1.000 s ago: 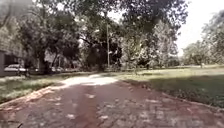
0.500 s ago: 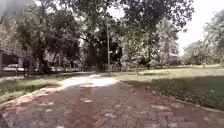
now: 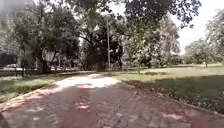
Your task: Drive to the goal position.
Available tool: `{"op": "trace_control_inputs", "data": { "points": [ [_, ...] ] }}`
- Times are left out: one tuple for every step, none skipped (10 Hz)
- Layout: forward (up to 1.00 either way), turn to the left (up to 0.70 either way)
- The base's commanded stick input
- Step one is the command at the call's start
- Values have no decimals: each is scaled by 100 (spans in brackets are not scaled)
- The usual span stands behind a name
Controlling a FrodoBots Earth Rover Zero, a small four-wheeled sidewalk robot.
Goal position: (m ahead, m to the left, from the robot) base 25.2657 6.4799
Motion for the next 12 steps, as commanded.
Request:
{"op": "trace_control_inputs", "data": {
  "points": [
    [70,0],
    [70,0],
    [70,4],
    [70,21],
    [70,31],
    [70,14],
    [70,0],
    [70,0],
    [70,35],
    [70,35],
    [70,35],
    [70,35]
  ]
}}
